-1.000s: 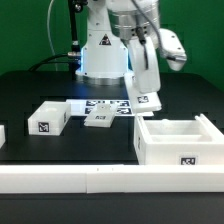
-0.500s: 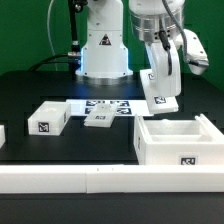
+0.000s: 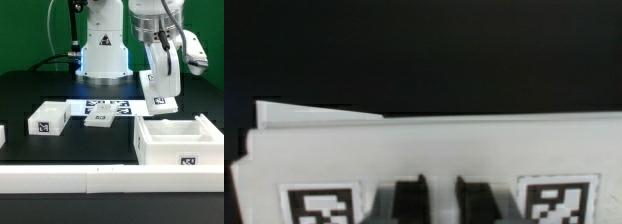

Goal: Assemble cabinet

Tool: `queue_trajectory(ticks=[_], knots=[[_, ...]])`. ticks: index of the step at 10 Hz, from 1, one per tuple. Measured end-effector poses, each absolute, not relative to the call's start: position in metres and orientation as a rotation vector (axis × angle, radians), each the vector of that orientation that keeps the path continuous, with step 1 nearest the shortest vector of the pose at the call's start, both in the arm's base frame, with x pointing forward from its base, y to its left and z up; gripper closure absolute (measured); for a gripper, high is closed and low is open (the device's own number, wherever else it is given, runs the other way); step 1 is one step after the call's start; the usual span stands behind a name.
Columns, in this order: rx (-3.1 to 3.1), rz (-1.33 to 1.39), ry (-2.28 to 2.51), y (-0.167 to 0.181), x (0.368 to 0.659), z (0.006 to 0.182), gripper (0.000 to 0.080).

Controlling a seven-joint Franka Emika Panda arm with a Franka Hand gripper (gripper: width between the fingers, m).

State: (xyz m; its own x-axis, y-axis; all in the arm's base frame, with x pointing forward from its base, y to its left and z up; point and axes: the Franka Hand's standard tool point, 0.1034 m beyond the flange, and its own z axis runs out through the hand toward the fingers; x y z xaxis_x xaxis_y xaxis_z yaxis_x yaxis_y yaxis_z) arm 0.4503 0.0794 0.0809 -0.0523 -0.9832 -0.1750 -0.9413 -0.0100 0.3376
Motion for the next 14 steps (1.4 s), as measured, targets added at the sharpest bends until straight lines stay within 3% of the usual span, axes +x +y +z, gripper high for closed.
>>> queue_trajectory(ticks=[6,10,14], knots=[[2.228,-0.129,-2.325,0.070,0.457,0.074,0.0735],[2.206,-0.282,-2.269,0.097,0.460,0.071,0.0735],[2.203,-0.313,-2.240,0.103,0.456,0.069,0.0735]])
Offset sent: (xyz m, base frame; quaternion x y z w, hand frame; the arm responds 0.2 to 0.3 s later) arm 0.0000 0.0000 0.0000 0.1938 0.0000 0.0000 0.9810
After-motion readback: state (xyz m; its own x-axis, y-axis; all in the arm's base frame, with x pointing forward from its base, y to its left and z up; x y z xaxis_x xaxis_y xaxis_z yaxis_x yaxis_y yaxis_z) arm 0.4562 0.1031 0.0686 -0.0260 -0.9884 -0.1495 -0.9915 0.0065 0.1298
